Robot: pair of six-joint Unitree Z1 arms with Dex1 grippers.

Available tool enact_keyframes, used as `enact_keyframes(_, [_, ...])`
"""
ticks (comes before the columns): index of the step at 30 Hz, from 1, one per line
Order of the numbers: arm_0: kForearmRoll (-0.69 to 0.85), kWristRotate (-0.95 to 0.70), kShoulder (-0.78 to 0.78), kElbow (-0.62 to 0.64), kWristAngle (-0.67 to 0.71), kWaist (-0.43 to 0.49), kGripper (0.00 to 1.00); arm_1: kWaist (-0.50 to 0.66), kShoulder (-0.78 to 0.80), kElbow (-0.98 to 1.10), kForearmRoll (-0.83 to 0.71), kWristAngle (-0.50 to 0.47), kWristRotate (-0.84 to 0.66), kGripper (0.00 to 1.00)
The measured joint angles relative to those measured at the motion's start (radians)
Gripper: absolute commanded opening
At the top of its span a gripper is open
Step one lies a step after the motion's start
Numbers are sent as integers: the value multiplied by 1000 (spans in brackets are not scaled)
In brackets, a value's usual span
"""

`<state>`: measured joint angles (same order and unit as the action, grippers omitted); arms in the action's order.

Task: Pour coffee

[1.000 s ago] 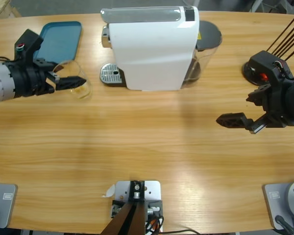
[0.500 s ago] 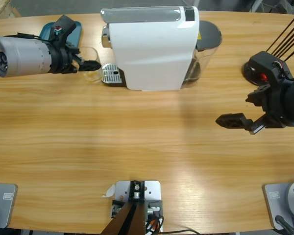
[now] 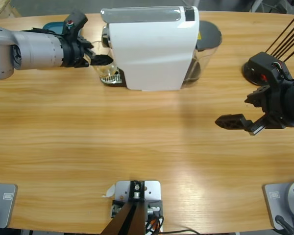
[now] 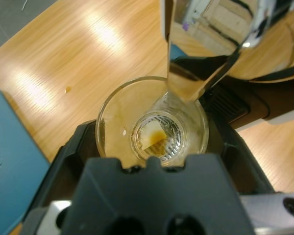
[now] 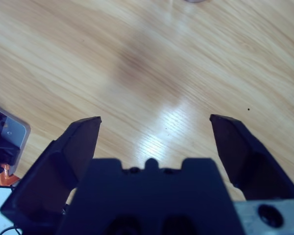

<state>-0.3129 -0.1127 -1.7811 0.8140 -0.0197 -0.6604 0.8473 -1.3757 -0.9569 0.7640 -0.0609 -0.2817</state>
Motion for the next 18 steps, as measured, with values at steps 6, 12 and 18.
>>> enact_keyframes(6, [-9,-8,-29,4,10,0,415,0,0,0,0,1,0,1000])
enact_keyframes(12, [-17,-13,-36,5,12,0,948,0,0,0,0,1,0,1000])
enact_keyframes(18, [-18,-15,-36,3,18,1,1000,0,-6,0,0,1,0,1000])
